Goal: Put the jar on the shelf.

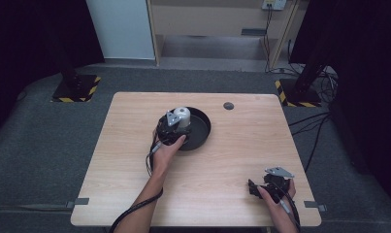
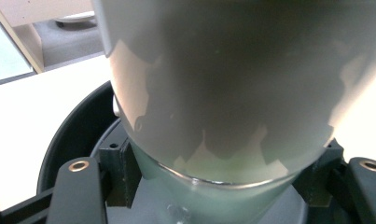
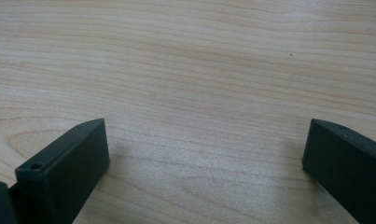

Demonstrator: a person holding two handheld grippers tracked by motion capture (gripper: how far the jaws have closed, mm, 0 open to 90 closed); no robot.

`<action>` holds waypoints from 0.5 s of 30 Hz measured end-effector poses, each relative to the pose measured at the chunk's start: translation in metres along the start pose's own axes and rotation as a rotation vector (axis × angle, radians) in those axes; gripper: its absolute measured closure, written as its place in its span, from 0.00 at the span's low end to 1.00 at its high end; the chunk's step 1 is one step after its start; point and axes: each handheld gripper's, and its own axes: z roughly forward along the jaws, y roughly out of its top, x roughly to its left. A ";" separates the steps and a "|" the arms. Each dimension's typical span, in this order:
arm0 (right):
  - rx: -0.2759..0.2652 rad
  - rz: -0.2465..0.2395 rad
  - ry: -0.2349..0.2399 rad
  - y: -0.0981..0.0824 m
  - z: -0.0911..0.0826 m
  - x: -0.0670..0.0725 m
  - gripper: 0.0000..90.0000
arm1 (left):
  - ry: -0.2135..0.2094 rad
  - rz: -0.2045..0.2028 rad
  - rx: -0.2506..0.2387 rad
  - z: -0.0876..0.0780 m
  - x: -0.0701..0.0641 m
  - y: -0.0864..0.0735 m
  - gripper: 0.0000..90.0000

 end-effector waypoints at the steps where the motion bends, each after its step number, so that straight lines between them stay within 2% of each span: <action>1: 0.000 0.000 0.000 0.000 0.000 0.000 0.00 | 0.001 -0.002 0.000 0.000 0.000 -0.001 0.32; 9: 0.000 0.000 0.000 0.000 0.000 0.000 0.00 | -0.010 -0.028 -0.004 0.001 0.002 -0.002 0.32; 15: 0.000 0.000 0.000 0.000 0.000 0.000 0.00 | -0.004 -0.030 -0.009 0.002 0.002 -0.003 0.32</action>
